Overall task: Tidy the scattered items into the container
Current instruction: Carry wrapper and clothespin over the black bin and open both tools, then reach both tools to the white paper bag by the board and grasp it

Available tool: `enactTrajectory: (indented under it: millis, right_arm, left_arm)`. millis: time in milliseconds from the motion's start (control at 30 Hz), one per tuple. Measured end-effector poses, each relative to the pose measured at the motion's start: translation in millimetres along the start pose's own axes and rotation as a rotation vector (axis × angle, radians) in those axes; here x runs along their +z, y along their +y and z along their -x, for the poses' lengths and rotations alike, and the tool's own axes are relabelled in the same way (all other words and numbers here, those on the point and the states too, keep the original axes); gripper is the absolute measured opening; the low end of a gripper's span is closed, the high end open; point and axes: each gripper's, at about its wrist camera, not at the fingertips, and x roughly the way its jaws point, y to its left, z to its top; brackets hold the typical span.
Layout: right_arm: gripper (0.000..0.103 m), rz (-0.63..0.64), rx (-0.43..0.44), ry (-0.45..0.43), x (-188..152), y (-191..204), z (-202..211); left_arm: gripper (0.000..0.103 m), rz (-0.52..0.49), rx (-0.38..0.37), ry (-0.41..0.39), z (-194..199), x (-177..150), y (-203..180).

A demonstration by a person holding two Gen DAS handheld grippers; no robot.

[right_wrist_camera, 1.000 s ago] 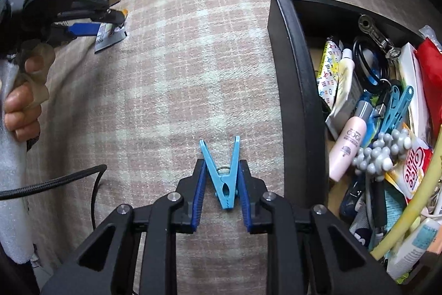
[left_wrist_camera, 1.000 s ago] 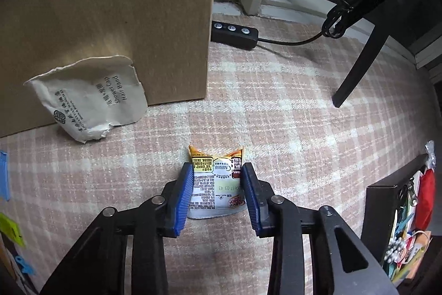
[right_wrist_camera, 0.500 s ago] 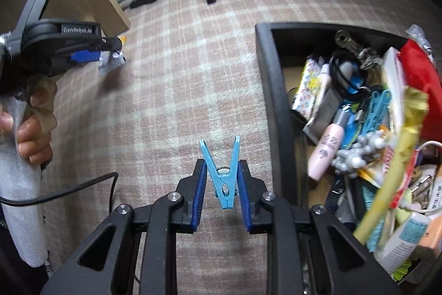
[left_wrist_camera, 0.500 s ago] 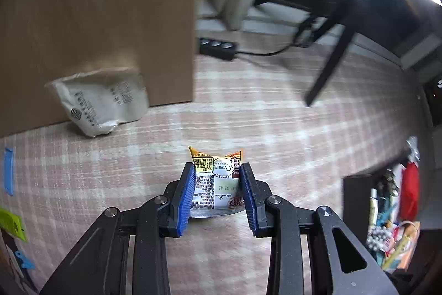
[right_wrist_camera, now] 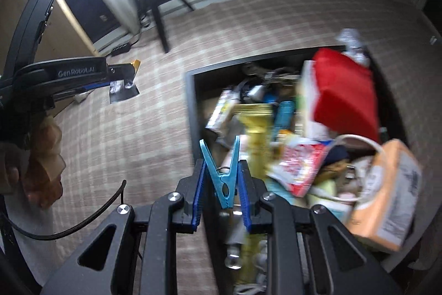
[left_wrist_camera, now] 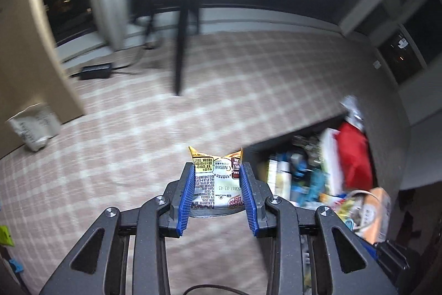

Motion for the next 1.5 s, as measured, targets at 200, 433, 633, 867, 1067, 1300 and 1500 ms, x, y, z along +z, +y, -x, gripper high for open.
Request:
enactTrajectory:
  millis: [200, 433, 633, 867, 1067, 1300, 1500]
  right_arm:
    - [0.022, -0.056, -0.058, -0.027, -6.5, -41.7, 20.9]
    - [0.036, -0.095, -0.054, -0.04, -8.4, -69.2, 34.0]
    - [0.043, -0.11, -0.058, -0.065, -4.5, -67.9, 39.9]
    - [0.043, -0.057, -0.026, -0.063, 1.5, -44.5, 34.6]
    - [0.045, 0.026, 0.028, -0.06, 9.6, -11.4, 22.0]
    - [0.046, 0.162, 0.069, -0.06, 16.3, 47.0, 0.1]
    - [0.046, 0.242, 0.125, -0.051, 32.7, 101.5, -22.5]
  left_arm:
    - [0.031, -0.065, -0.027, 0.018, -6.5, -3.9, -49.1]
    - [0.05, -0.13, -0.068, 0.048, -11.5, -12.3, -80.6]
    - [0.048, -0.115, -0.029, 0.031, -7.8, -12.6, -67.1]
    - [0.048, -0.076, 0.016, 0.001, 6.5, -15.6, -34.1]
    - [0.048, -0.024, 0.084, -0.039, 25.3, -28.3, 11.9]
    - [0.048, 0.094, 0.147, -0.069, 45.3, -44.6, 94.2]
    - [0.048, 0.212, 0.207, -0.095, 56.2, -58.1, 177.0]
